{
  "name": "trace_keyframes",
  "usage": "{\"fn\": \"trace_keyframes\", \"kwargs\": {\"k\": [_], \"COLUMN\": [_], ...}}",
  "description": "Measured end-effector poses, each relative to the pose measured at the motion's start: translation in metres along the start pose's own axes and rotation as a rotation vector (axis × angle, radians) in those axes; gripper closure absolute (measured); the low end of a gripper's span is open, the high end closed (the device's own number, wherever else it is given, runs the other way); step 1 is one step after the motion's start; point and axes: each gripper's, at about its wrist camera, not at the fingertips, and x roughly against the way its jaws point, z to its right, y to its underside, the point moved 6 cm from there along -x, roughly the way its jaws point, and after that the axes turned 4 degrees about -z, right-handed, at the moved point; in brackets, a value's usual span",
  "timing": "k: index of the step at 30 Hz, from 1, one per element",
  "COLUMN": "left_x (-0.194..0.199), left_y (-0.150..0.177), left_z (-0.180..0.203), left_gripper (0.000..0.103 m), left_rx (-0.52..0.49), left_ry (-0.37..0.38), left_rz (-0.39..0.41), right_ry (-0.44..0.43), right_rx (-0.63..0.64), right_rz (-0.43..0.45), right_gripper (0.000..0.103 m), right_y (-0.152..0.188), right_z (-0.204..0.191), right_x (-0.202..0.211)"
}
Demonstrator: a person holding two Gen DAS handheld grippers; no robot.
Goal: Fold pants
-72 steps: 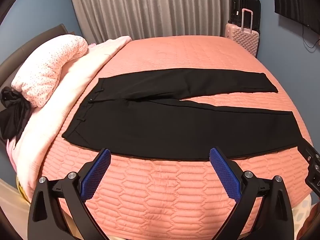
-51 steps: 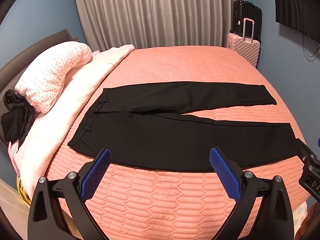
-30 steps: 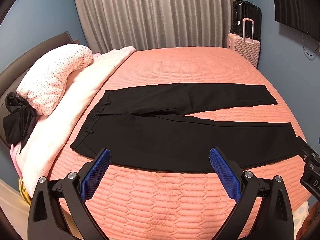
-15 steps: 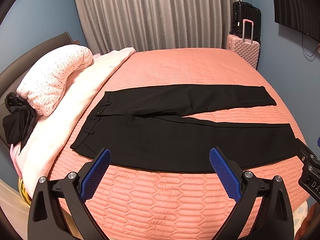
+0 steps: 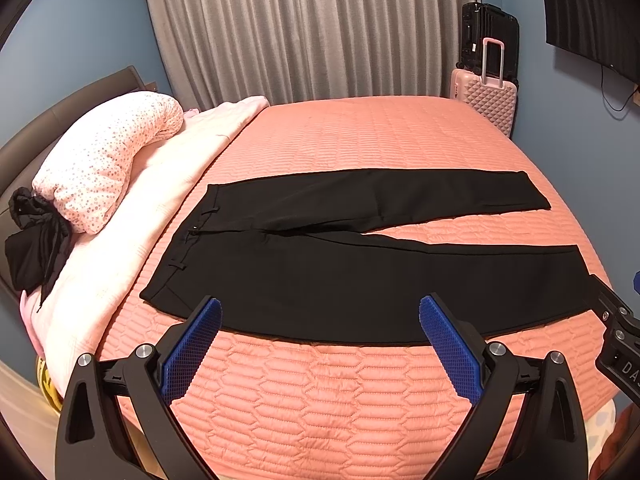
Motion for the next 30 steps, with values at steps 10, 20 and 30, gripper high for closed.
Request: {"fn": "trace_keyframes", "kwargs": {"k": [10, 20, 30], "left_x": [0.0011, 0.0015, 0.0024], "left_y": [-0.0014, -0.0015, -0.0026], "left_z": [0.0006, 0.0015, 0.0037], "left_gripper": [0.005, 0.005, 0.005], "left_rx": [-0.003, -0.005, -0.009], "left_ry": [0.000, 0.000, 0.000], "left_rz": [0.001, 0.002, 0.001], "right_ry": [-0.003, -0.003, -0.006], "right_rx": [0.000, -0.004, -0.005], "right_rz": [-0.001, -0.001, 0.000], "right_gripper": [0.005, 0.005, 0.005], "right_y": [-0.0004, -0.0010, -0.0006], "right_z": [-0.0001, -0.0005, -0.0020], "right_x": [0.0001, 0.0003, 0.0010]}}
